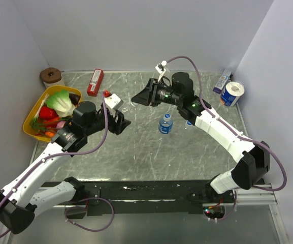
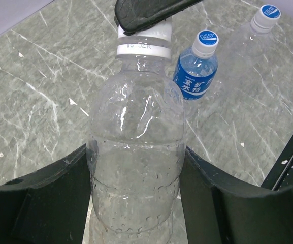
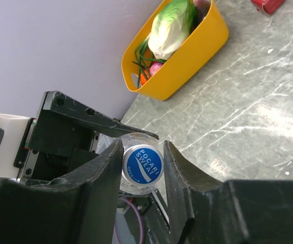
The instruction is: Unscrew the bottle caps
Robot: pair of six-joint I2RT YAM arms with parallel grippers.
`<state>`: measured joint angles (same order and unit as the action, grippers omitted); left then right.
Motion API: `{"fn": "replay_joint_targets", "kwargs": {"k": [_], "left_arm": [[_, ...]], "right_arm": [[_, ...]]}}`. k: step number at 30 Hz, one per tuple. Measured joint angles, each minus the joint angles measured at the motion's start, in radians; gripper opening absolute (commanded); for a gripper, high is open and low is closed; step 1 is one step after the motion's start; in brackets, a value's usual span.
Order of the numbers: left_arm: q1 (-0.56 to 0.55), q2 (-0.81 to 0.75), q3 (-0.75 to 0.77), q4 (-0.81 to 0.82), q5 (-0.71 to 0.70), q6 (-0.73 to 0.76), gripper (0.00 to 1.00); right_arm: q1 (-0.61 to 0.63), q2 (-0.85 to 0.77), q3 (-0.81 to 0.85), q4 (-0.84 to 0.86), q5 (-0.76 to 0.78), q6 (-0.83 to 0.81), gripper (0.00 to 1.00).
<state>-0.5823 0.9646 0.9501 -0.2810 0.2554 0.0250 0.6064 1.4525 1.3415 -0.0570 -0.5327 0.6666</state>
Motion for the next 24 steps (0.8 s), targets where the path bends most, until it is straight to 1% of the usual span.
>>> {"fn": "replay_joint_targets", "kwargs": {"k": [5,7,9,11,13,18,24], "left_arm": [[-0.001,0.0,0.0,0.0,0.001,-0.001,0.38],[0.0,-0.001,0.0,0.003,0.01,-0.005,0.38],[0.008,-0.003,0.0,0.004,0.023,-0.021,0.38],[0.028,-0.01,0.0,0.0,0.059,-0.034,0.39],[0.058,-0.019,0.0,0.0,0.111,-0.048,0.39],[0.158,-0.04,-0.012,0.023,0.333,-0.089,0.39],[0.214,-0.04,-0.015,0.058,0.544,-0.119,0.39]], "right_arm": [[0.0,0.0,-0.001,0.009,-0.004,-0.002,0.27],[0.0,-0.001,-0.009,0.03,-0.01,-0.003,0.19],[0.0,-0.001,-0.024,0.062,-0.017,-0.003,0.16],[0.0,-0.002,-0.038,0.097,-0.033,-0.003,0.15],[0.0,-0.003,-0.047,0.132,-0.053,-0.009,0.12],[0.003,-0.039,-0.09,0.223,-0.098,-0.051,0.11],[0.006,-0.1,-0.142,0.291,-0.161,-0.123,0.11]]}}
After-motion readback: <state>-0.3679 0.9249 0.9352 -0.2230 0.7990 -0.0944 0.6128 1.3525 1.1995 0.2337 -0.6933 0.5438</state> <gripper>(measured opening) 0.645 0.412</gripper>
